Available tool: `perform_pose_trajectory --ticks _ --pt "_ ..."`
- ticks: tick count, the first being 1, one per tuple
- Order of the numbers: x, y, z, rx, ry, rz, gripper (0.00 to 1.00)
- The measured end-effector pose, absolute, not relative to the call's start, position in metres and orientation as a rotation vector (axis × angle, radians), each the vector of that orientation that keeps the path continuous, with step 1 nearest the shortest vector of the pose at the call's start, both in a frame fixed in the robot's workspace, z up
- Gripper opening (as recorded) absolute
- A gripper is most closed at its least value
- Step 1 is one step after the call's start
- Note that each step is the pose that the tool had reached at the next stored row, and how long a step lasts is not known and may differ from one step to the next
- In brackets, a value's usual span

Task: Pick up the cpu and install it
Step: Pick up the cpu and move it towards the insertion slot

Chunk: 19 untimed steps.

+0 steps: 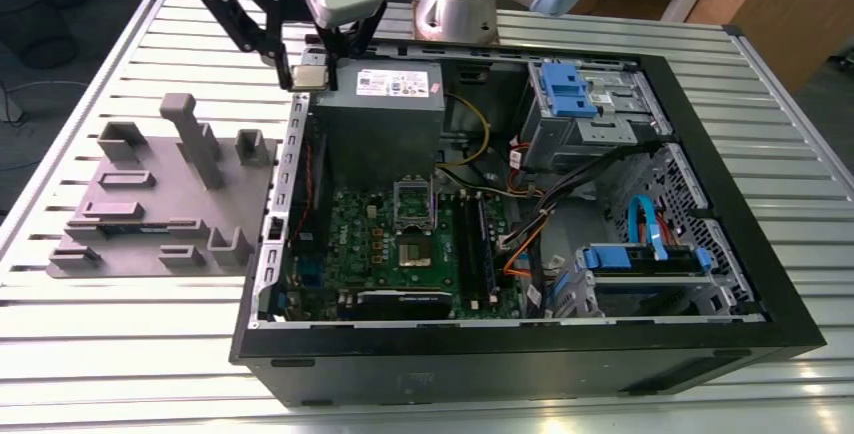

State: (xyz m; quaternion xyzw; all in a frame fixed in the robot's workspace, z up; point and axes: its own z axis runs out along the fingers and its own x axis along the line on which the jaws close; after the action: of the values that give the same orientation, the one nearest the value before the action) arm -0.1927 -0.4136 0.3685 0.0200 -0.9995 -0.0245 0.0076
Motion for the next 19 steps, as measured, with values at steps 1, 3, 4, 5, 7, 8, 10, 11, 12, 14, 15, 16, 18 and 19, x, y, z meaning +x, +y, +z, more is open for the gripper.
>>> perform_pose_trajectory --ticks 1,3,4,5,7,8,10,11,12,14,15,16,18,19 --pt "-0.1924 -0.4136 0.3685 0.063 -3.125 -0.077 0.47" --pt "-0.1919 -0.4136 0.3685 0.063 -3.125 -0.077 0.47" --pt "-0.1916 -0.4136 0.3684 0.063 -3.125 -0.077 0.47" --pt "-0.1913 -0.4136 0.3684 0.063 -3.125 -0.077 0.47" --pt "-0.1908 -0.4136 0.3685 0.063 -3.125 -0.077 0.47" --pt "-0.1905 -0.4136 0.3685 0.063 -3.125 -0.077 0.47" --pt "-0.1893 -0.4136 0.3685 0.063 -3.125 -0.077 0.47" --pt "-0.1890 -0.4136 0.3684 0.063 -3.125 -0.077 0.47" --pt "-0.1887 -0.4136 0.3685 0.063 -3.125 -0.077 0.47" --pt "-0.1882 -0.4136 0.3685 0.063 -3.125 -0.077 0.47" --pt "-0.1879 -0.4136 0.3685 0.063 -3.125 -0.077 0.47" --pt "-0.1876 -0.4136 0.3684 0.063 -3.125 -0.077 0.47" --pt "-0.1871 -0.4136 0.3685 0.063 -3.125 -0.077 0.47" --pt "-0.1868 -0.4136 0.3685 0.063 -3.125 -0.077 0.47"
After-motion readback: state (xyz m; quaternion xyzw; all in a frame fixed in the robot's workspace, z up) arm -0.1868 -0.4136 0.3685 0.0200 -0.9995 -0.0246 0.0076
